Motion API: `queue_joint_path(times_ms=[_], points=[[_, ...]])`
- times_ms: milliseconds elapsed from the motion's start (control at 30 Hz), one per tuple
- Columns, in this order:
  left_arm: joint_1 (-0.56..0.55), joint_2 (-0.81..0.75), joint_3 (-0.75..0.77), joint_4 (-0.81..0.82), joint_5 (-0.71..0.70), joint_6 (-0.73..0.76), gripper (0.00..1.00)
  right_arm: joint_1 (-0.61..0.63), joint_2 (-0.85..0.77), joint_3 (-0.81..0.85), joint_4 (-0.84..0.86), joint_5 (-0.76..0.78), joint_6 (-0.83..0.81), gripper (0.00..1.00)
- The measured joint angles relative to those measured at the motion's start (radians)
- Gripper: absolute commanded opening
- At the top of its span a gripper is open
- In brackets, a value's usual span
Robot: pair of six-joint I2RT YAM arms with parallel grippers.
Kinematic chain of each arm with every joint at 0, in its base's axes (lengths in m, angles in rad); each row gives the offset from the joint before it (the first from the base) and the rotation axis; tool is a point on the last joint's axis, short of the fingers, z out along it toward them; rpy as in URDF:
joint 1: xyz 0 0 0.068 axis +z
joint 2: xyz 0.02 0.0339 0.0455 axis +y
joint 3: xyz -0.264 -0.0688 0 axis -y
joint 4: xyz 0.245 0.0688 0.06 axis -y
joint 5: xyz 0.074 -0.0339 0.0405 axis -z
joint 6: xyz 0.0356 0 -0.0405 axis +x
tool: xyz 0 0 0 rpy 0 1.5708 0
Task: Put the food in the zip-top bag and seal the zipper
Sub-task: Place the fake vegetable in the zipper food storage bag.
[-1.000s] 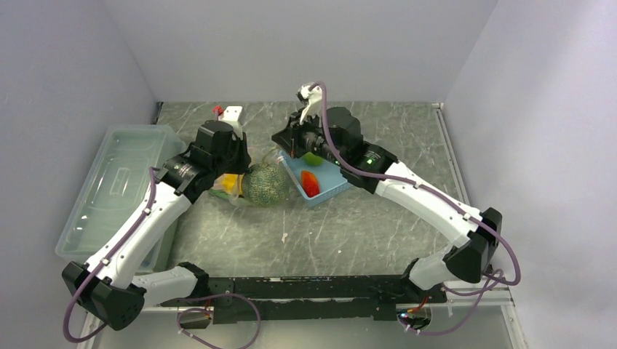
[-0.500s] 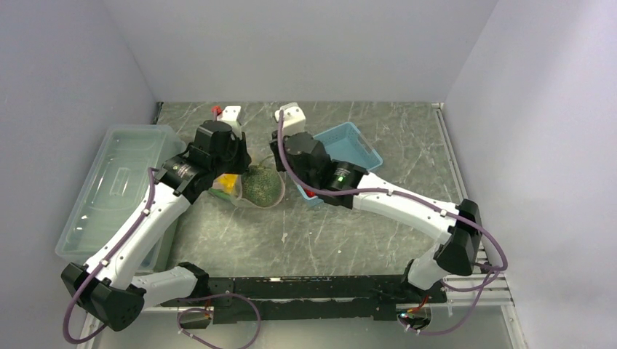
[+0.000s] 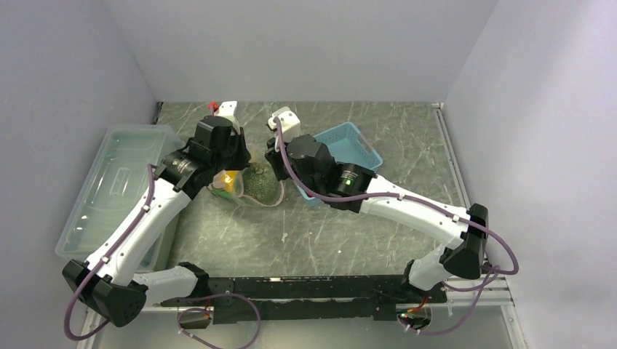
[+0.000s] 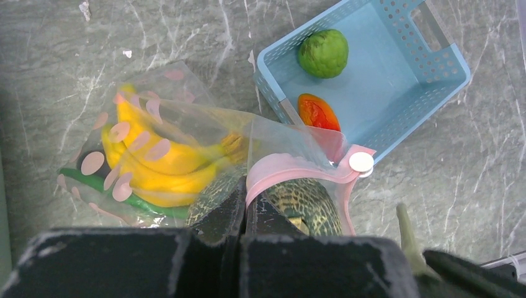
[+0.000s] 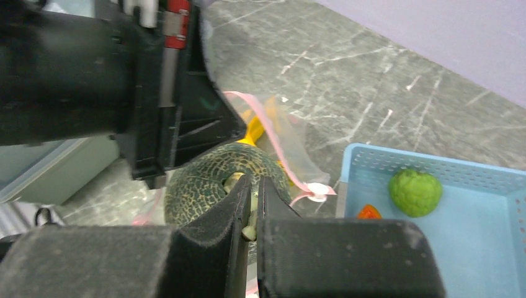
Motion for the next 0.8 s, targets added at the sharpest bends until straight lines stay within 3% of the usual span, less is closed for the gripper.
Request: queue_joint_path(times_ms=[533, 800], points=[[0.000, 0.014, 0.001, 0.003, 0.012, -0.060, 0.00, 0.000, 0.035, 0.026, -0.029, -0.216, 0.183, 0.00], [0.001, 0.013, 0.001, -0.006, 0.011, -0.062, 0.00, -0.021, 0.062, -0.109, 0.071, -0.229, 0.314, 0.00]])
